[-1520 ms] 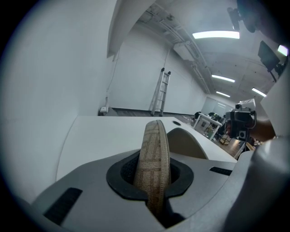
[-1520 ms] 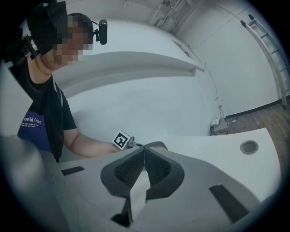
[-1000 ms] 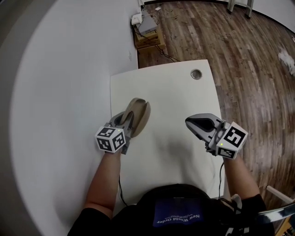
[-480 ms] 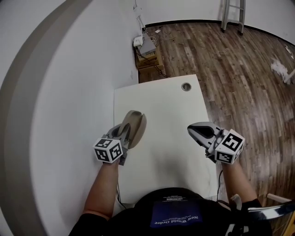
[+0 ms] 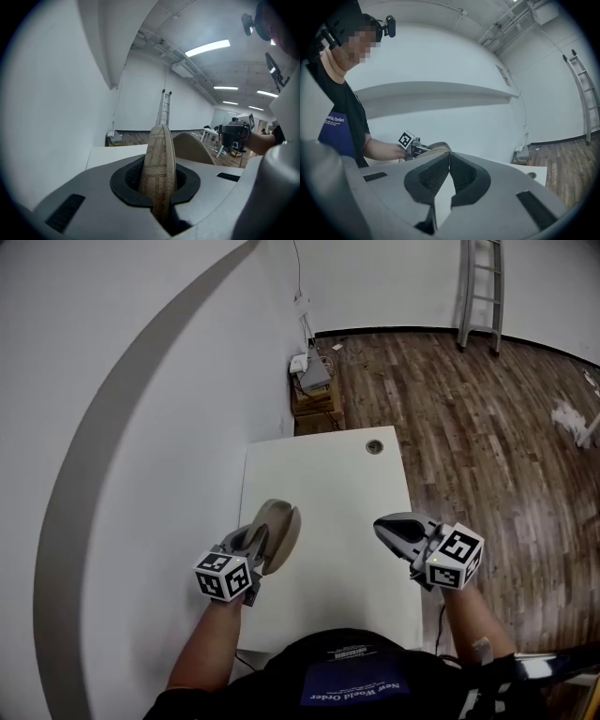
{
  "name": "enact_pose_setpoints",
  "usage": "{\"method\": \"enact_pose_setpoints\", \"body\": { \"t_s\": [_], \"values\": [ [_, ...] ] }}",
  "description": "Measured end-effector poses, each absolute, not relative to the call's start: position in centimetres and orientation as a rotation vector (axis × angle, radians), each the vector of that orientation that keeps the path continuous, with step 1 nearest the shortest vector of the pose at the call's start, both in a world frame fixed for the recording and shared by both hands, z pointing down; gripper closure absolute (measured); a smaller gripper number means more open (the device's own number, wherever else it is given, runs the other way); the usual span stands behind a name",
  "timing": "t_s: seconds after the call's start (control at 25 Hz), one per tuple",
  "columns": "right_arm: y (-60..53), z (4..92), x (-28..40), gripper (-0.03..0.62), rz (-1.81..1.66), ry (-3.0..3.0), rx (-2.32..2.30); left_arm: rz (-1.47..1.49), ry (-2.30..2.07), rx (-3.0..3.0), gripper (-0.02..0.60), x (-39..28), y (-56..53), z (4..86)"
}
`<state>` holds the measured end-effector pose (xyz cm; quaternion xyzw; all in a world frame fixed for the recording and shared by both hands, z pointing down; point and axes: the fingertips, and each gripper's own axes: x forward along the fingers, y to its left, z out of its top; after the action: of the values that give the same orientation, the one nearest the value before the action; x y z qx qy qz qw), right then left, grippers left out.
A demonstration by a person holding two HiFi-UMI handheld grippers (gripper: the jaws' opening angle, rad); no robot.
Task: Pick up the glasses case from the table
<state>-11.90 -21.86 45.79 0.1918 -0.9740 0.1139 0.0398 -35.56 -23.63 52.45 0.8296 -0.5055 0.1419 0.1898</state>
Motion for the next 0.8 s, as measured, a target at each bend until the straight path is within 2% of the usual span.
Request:
{"method": "enact_pose_setpoints", "body": {
  "t_s": [0.44, 0.8],
  "values": [
    [-13.6, 42.5, -11.7, 0.591, 0.325, -3.001, 0.494, 0.366, -1.512, 2.373, 0.554, -35.1, -12.4, 46.8],
    [-5.1, 39.7, -16.2, 0.591, 0.329, -3.012, 0.619, 0.305, -1.397, 2.468, 0.554, -38.4, -4.8, 45.7]
  ]
}}
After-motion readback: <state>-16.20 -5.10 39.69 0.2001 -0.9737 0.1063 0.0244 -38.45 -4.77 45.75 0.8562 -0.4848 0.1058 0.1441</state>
